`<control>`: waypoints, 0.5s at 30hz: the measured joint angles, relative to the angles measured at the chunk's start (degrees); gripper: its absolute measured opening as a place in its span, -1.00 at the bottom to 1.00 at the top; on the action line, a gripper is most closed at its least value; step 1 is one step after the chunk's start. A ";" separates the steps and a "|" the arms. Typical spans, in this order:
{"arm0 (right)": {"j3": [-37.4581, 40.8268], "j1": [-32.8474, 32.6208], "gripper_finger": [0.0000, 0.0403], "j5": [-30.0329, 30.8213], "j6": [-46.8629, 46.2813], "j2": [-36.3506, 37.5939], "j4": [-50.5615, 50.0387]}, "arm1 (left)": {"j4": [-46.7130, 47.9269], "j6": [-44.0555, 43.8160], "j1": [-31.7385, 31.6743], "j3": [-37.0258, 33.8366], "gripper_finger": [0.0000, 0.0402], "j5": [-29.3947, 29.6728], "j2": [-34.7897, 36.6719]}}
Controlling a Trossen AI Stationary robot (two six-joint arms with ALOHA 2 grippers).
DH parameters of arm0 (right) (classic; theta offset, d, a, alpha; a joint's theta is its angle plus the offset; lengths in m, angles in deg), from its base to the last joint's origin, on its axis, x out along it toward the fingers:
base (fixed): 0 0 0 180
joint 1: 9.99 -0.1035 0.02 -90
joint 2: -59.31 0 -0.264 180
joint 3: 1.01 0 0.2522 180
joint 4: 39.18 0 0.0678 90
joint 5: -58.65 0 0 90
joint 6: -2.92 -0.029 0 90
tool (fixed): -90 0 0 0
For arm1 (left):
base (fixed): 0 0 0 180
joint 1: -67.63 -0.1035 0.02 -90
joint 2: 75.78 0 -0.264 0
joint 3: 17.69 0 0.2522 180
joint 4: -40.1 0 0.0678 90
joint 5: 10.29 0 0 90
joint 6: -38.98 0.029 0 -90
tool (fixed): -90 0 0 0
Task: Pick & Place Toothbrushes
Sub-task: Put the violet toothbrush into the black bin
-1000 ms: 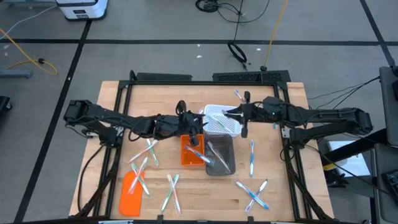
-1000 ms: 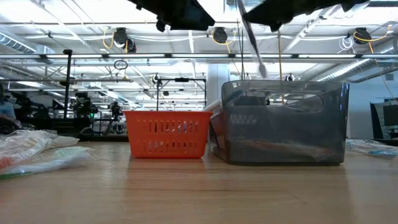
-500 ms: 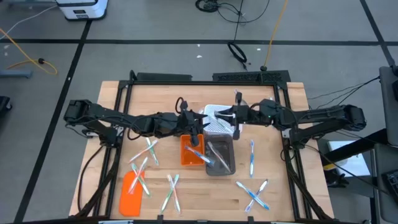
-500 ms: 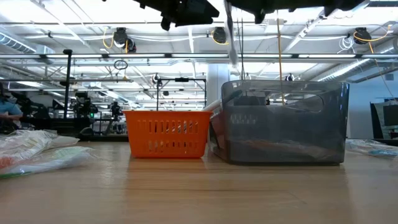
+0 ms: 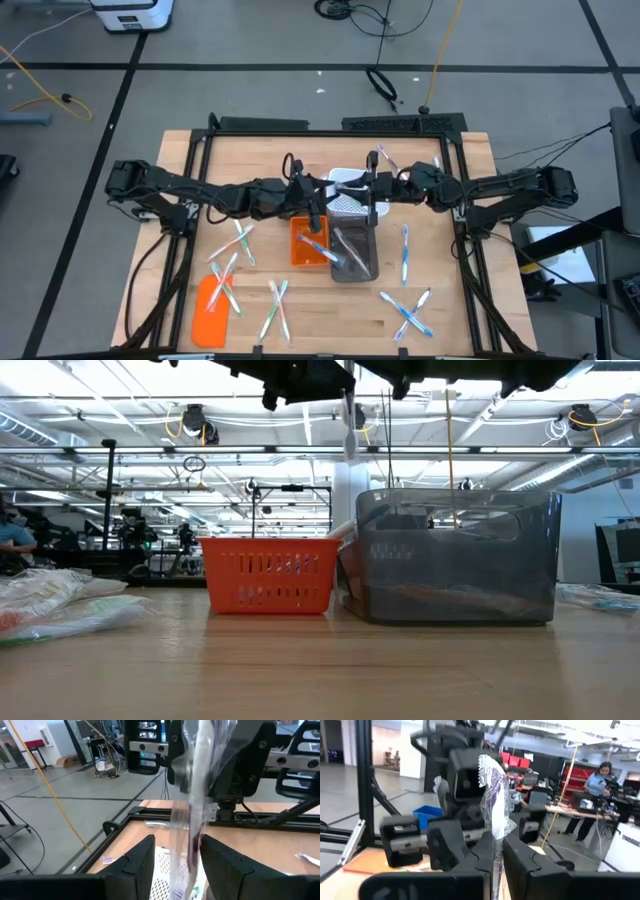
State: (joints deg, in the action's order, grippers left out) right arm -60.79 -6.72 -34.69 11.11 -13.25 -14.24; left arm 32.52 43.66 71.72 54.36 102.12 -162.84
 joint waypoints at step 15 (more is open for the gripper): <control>0.00 -0.01 -0.85 -0.02 -0.01 -0.45 -0.25 | 0.08 1.23 -0.31 0.00 -0.88 -4.46 0.00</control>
State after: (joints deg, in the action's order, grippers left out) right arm -60.79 -6.73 -34.71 11.10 -13.69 -14.49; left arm 32.60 44.89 71.40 54.36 97.66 -162.84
